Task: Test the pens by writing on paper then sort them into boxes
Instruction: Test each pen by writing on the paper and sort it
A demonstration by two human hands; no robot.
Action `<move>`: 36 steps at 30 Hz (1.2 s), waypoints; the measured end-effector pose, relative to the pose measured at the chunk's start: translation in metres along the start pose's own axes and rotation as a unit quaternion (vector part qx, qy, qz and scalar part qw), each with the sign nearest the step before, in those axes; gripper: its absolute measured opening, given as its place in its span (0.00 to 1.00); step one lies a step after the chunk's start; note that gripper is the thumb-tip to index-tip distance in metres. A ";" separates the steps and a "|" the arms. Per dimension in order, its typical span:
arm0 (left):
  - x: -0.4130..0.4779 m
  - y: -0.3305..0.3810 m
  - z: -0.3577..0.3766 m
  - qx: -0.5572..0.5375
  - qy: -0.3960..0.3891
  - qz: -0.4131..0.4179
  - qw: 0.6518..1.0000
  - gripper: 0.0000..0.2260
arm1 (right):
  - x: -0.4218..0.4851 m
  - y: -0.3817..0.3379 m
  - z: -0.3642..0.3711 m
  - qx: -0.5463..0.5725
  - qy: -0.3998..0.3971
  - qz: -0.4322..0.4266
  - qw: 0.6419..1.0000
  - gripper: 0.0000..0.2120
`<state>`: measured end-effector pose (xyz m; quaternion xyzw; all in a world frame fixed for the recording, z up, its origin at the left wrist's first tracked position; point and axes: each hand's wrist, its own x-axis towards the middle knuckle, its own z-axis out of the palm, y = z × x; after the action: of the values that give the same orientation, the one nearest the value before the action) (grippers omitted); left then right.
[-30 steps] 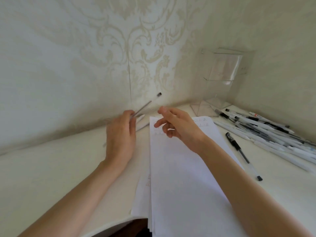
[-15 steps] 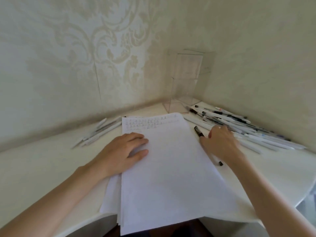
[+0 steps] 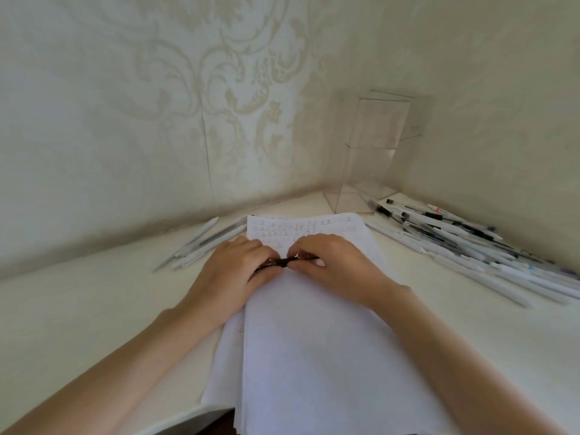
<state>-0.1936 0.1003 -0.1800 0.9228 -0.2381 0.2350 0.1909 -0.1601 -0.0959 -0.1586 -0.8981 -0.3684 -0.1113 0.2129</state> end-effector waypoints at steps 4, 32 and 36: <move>0.001 -0.002 -0.003 -0.084 0.103 -0.114 0.985 0.10 | -0.005 0.005 0.002 -0.024 0.221 -0.024 0.975 0.14; -0.003 0.009 -0.006 0.003 -0.025 -0.124 0.992 0.32 | -0.005 0.013 -0.007 0.515 0.135 0.229 0.815 0.08; 0.000 0.006 0.000 0.077 -0.116 -0.084 0.987 0.37 | 0.017 0.010 -0.002 0.379 0.142 0.303 0.863 0.11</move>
<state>-0.1971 0.0953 -0.1781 0.9724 -0.1618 0.1273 0.1097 -0.1407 -0.0928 -0.1533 -0.7901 -0.0576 -0.0192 0.6099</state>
